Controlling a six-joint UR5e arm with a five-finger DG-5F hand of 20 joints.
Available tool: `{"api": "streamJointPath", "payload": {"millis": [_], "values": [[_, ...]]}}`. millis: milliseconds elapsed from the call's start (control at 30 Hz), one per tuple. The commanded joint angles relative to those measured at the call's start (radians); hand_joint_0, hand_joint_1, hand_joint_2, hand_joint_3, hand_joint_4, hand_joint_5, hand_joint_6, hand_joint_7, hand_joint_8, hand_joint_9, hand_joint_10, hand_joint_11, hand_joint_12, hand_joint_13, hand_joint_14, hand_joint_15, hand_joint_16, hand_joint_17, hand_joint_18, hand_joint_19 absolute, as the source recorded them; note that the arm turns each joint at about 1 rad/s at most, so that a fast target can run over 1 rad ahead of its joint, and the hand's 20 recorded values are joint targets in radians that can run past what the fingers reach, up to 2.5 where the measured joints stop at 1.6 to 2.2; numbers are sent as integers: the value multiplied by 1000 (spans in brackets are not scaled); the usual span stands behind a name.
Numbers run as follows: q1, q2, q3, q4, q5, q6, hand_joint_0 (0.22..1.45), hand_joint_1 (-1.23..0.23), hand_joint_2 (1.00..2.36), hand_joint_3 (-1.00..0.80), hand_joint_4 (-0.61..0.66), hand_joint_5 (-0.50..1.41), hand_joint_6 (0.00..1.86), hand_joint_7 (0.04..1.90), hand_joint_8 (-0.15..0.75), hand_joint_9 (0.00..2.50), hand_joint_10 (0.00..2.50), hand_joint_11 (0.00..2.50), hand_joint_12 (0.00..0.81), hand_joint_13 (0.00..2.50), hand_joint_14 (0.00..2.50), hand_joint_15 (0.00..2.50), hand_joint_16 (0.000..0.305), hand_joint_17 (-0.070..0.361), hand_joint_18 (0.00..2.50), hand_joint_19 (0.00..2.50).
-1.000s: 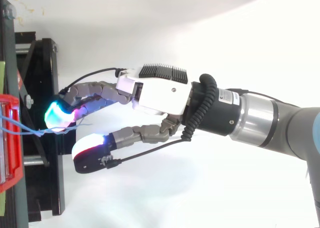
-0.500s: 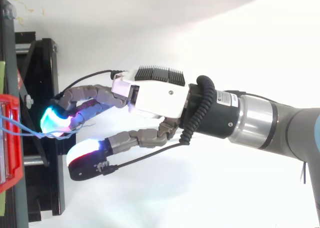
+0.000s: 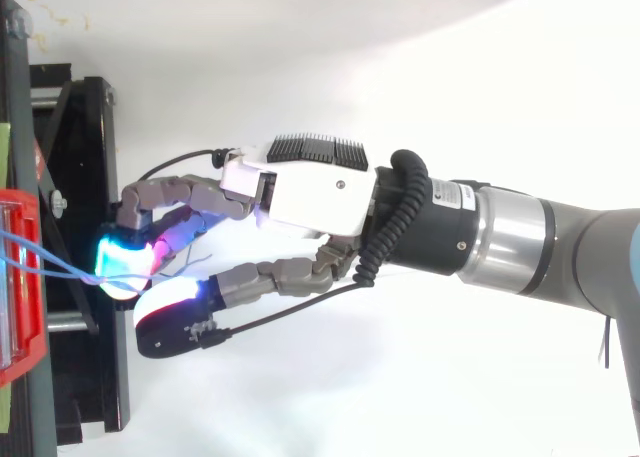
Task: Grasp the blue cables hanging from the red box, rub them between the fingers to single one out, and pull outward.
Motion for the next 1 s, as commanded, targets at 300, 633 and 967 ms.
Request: {"api": "streamJointPath", "payload": {"millis": [300,633,967], "values": [[-4,11,11,-23,-40,81,575,-647,1007,-404,213,-82,536,1336,290,777,7,216,333,685,9,267,45,101,566,532],[-7,47,20,-74,-42,94,565,-640,1006,-427,228,-83,553,1306,295,793,5,224,336,703,9,276,45,101,574,537],[-16,47,78,-156,-48,127,541,-602,1003,-454,223,-78,525,1308,301,810,6,232,344,715,9,279,46,104,582,540]]}}
